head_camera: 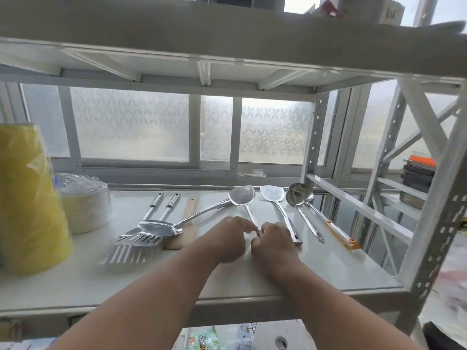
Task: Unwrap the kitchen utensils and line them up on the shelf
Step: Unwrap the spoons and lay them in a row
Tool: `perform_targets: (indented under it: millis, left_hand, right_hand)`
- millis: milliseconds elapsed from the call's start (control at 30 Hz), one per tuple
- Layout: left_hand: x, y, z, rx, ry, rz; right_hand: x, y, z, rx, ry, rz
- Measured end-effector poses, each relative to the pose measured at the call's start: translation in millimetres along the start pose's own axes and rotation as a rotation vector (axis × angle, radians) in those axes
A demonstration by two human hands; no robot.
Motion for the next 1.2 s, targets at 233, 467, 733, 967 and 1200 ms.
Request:
perform_targets:
  millis: [233,467,733,967,1200]
  left_hand:
    - [-14,56,-57,0.761,0.379,0.182]
    - [-24,48,-84,0.670,0.614,0.036]
    - [-31,45,-86,0.710,0.730,-0.001]
    - [-34,44,-87,0.713,0.760,-0.022]
    - [-31,45,-93,0.703,0.767,0.003]
  right_hand:
    - [-7,-2,3,-0.093,0.035,0.070]
    - [-1,-10,-12,-0.246,0.102,0.011]
    - [18,-10,-28,-0.292,0.070,-0.073]
    - [39,-30,-26,-0.215,0.027,-0.037]
    - [47,-38,-17,-0.213,0.061,0.007]
Point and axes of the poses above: each hand's wrist, its own x-axis towards the middle knuckle, its own y-axis out of the back of the hand, z = x × y, the point moved 7 cm from there along x, towards the middle knuckle, and after that the axes turned 4 degrees about -z, right-handed, at the moved point
